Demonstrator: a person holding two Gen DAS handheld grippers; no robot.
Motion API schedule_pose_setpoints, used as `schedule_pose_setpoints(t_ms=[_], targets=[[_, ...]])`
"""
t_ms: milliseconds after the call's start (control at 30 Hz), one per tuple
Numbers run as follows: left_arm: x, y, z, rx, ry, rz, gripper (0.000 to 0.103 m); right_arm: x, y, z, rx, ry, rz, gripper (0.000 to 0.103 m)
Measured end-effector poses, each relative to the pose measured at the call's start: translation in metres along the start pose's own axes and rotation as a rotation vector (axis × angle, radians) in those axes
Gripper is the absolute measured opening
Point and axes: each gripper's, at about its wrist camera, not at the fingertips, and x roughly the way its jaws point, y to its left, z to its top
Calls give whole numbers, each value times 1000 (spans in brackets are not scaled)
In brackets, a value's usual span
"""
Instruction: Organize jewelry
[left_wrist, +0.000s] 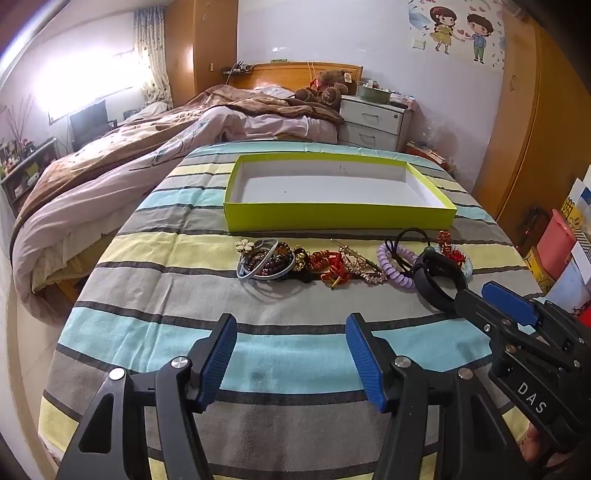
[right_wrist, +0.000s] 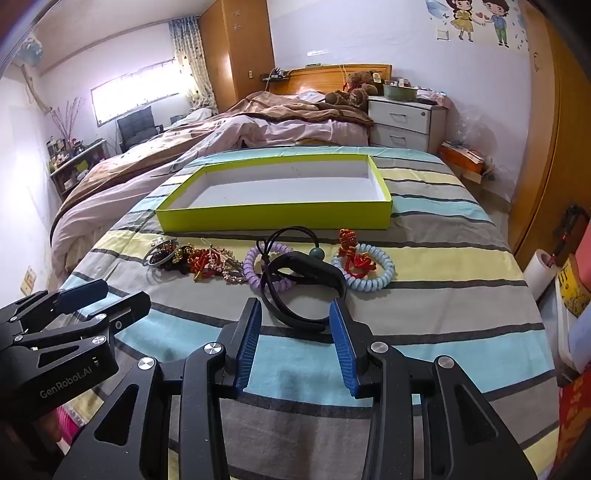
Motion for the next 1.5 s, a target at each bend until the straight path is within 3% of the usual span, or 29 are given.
schedule_pose_setpoints(t_ms=[167,300,400,1000,1500], targets=[[-2,-2,-4,17,-30,45,61,-2,-1,3,6,-12,-1,39],[0,-8,-12,12,-35,47,61,-3,2,1,9,-12,-14,39],[-2,6,8,-16,-6,32,61,-5,-3,6,12,-6,-17,39],[7,12,15,-22,23,37,61,7,3,20,15,18,-9,39],[1,12,17,-24,5,35,61,3,4,21,6,10,-15,39]])
